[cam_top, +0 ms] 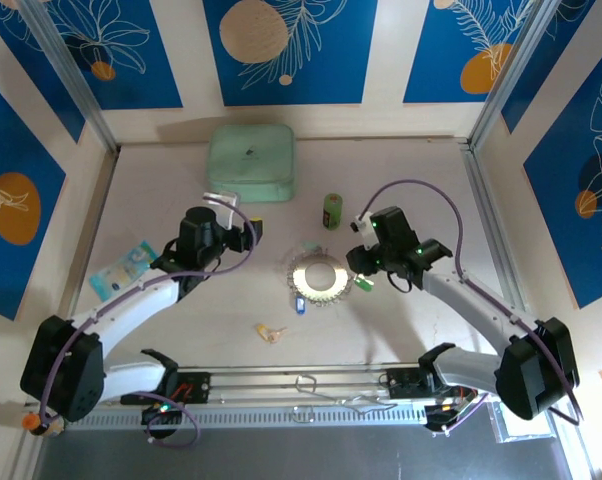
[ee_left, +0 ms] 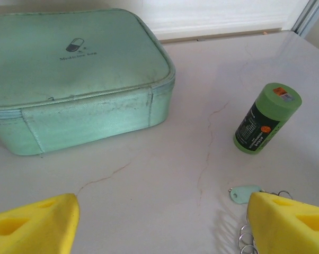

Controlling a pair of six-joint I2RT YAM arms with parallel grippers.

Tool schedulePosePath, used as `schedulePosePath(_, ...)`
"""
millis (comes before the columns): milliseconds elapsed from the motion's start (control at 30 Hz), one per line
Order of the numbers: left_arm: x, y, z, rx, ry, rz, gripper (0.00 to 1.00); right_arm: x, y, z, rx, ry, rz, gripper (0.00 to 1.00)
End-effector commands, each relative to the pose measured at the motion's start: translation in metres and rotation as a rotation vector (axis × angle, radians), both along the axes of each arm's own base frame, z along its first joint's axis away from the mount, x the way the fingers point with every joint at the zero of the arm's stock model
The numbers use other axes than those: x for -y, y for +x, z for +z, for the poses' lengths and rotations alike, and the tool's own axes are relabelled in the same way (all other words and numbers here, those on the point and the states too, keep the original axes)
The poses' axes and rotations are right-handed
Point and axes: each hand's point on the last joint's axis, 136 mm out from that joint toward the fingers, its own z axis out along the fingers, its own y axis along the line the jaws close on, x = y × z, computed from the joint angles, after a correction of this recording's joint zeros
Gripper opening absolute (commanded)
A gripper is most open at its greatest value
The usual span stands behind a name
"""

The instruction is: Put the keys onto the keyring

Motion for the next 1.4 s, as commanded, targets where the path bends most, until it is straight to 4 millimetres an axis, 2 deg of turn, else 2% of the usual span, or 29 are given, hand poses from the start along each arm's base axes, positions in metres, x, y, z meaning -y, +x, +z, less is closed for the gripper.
schedulePosePath(0, 0.008, 0.004, 0.007, -0.015, -0.040, -0.033, 0.80, -0.020, -0.019, -0.019, -0.252, 0.267, -0.178, 0.35)
schedulePosePath(200, 0.030, 0.001, -0.003, -0.086, -0.083, -0.131, 0.78, -0.020, -0.046, -0.054, -0.485, 0.308, -0.227, 0.32)
schedulePosePath(333, 0.040, 0.002, -0.003, -0.091, -0.094, -0.182, 0.78, -0.019, -0.049, -0.077, -0.549, 0.277, -0.251, 0.30)
schedulePosePath(467, 0.046, 0.001, -0.004, -0.100, -0.102, -0.217, 0.77, -0.015, -0.045, -0.091, -0.558, 0.237, -0.275, 0.28)
schedulePosePath(767, 0.048, -0.004, -0.005, -0.095, -0.100, -0.245, 0.77, -0.004, -0.039, -0.106, -0.541, 0.163, -0.313, 0.27)
schedulePosePath(867, 0.048, -0.004, -0.003, -0.090, -0.101, -0.248, 0.77, -0.005, -0.036, -0.106, -0.535, 0.160, -0.308, 0.27)
schedulePosePath(1133, 0.048, -0.005, -0.001, -0.077, -0.098, -0.250, 0.76, -0.015, -0.030, -0.104, -0.536, 0.188, -0.279, 0.18)
schedulePosePath(1367, 0.047, -0.005, 0.000, -0.073, -0.099, -0.250, 0.76, -0.021, -0.024, -0.099, -0.521, 0.211, -0.266, 0.19)
